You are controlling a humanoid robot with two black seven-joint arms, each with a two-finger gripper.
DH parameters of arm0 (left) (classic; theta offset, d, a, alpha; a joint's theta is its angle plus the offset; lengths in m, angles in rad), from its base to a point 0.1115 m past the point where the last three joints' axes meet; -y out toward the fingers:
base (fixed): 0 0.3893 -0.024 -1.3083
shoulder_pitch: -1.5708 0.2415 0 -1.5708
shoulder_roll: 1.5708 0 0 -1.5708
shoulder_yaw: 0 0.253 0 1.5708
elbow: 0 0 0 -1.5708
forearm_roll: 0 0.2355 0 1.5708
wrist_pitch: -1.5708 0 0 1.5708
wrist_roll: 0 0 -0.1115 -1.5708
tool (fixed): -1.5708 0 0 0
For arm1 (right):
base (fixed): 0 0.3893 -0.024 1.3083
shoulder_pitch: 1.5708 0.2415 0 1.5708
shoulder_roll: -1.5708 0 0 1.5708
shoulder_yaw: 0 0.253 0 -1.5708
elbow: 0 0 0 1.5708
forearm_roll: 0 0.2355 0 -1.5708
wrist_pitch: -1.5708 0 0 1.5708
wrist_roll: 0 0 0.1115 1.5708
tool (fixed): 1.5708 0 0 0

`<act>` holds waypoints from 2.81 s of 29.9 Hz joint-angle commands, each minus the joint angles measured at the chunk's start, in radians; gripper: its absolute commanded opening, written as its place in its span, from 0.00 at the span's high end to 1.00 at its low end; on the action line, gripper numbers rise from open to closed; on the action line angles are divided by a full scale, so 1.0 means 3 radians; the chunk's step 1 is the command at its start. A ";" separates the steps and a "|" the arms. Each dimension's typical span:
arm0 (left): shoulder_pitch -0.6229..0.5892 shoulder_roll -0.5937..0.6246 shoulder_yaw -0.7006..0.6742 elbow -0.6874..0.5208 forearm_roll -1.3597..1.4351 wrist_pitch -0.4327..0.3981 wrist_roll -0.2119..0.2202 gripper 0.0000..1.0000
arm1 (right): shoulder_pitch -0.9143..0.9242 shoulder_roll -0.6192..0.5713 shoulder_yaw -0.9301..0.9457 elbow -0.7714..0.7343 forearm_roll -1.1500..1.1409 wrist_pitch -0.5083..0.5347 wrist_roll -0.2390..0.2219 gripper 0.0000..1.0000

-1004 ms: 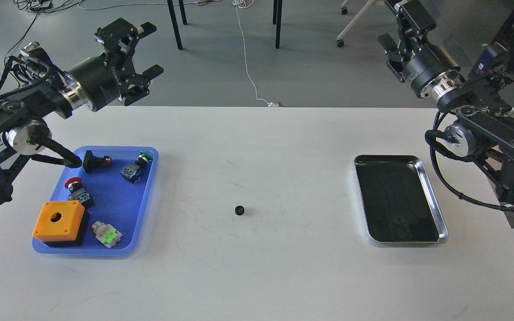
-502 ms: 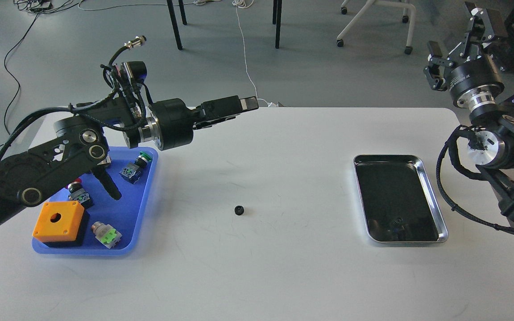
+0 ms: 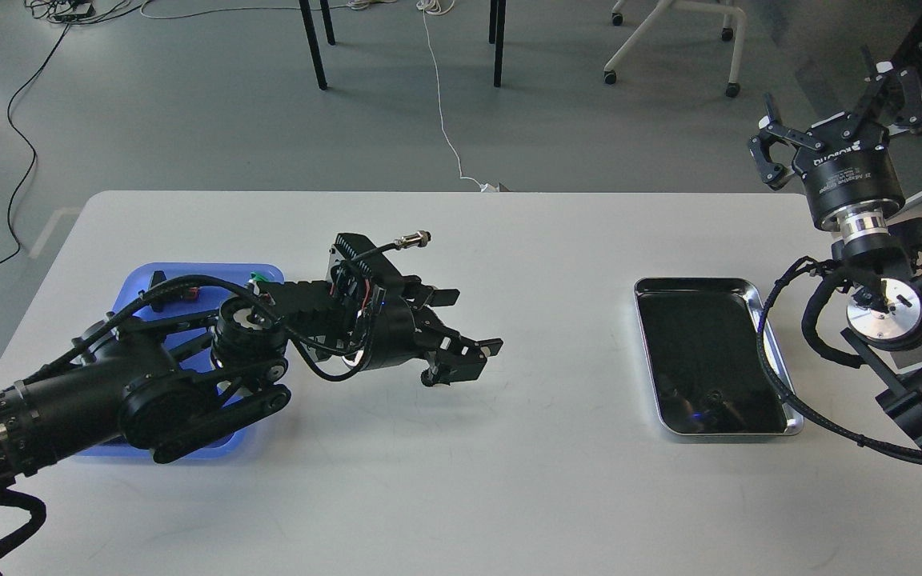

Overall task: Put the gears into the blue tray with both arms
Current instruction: 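Grasp the black gear on the table with the left gripper, then carry the gear to the blue tray and set it beside the orange block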

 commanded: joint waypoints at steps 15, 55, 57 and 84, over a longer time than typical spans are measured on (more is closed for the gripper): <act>0.0375 -0.0004 0.0077 0.0223 0.0646 0.0141 -0.0046 0.36 | -0.0327 0.0068 -0.0022 0.0019 0.0010 0.0279 0.0000 0.01; 0.0467 0.0078 0.0077 0.0233 0.0646 0.0136 -0.0025 0.81 | -0.0301 0.0038 -0.0006 0.0019 0.0010 0.0279 0.0000 0.01; 0.0498 0.0078 0.0061 0.0233 0.0646 0.0136 -0.0020 0.83 | -0.0301 0.0033 -0.0006 0.0019 0.0010 0.0279 0.0000 0.01; 0.0579 0.1678 -0.0363 0.0100 -0.0014 0.0407 -0.0307 0.85 | -0.0286 0.0023 -0.0017 0.0019 0.0000 0.0279 0.0000 0.01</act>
